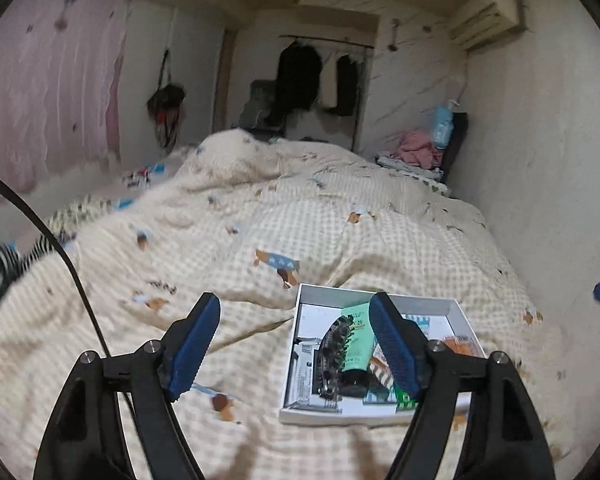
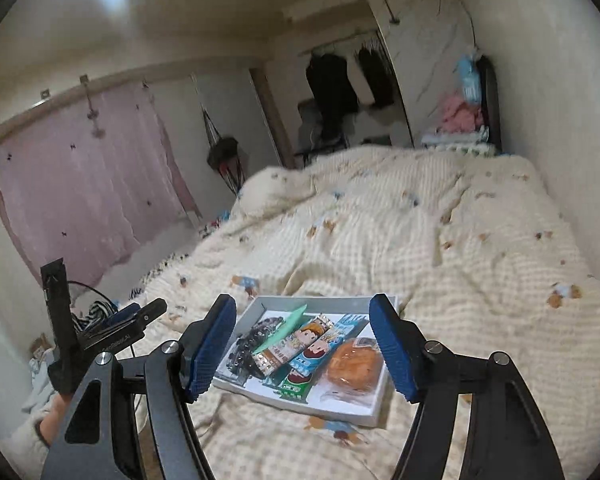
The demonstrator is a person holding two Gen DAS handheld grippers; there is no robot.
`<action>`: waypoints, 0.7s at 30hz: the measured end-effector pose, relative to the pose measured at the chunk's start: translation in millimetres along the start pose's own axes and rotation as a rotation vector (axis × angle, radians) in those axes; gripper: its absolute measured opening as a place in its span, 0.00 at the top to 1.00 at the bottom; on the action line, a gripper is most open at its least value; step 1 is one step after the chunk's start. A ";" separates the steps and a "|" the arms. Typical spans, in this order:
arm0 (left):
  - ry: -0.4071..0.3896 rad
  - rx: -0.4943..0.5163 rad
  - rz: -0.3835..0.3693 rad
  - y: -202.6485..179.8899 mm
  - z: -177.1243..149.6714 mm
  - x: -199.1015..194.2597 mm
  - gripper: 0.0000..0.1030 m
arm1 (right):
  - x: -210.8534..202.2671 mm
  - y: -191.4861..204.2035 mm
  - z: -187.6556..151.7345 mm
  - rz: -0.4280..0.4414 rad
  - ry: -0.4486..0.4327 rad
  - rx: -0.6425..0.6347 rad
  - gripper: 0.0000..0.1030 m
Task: Organize objects
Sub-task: 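Withdraw both open tools up and away from the box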
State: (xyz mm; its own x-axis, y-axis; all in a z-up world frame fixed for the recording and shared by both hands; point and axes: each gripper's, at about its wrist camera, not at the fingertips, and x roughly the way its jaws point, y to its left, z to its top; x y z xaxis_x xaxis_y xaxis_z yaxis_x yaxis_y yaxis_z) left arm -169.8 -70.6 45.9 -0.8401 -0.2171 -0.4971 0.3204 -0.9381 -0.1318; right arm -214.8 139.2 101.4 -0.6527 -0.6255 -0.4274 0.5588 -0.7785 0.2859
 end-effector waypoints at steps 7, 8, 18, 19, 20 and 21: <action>-0.028 0.158 -0.111 -20.0 -9.3 -41.2 0.06 | -36.3 42.5 -38.7 0.084 0.012 -0.101 0.18; -0.028 0.177 -0.121 -23.4 -9.5 -44.1 0.04 | -38.0 47.0 -44.5 0.093 0.030 -0.115 0.18; -0.024 0.209 -0.261 -34.2 -49.2 -76.5 0.00 | -24.8 66.8 -89.3 0.101 0.066 -0.122 0.18; -0.024 0.200 -0.262 -32.3 -53.1 -76.7 0.00 | -21.8 66.1 -93.3 0.090 0.071 -0.112 0.18; -0.019 0.190 -0.267 -30.5 -56.5 -76.2 0.00 | -21.8 65.3 -95.9 0.084 0.078 -0.106 0.18; -0.011 0.176 -0.272 -29.3 -60.1 -74.9 0.00 | -21.0 64.8 -99.4 0.078 0.086 -0.102 0.18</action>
State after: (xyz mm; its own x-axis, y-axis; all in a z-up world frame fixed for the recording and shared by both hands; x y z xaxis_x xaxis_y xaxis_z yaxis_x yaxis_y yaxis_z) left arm -90.0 -10.7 35.5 -0.8893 0.0460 -0.4550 0.0036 -0.9942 -0.1076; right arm -114.0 107.1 43.6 -0.5619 -0.6734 -0.4804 0.6579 -0.7159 0.2339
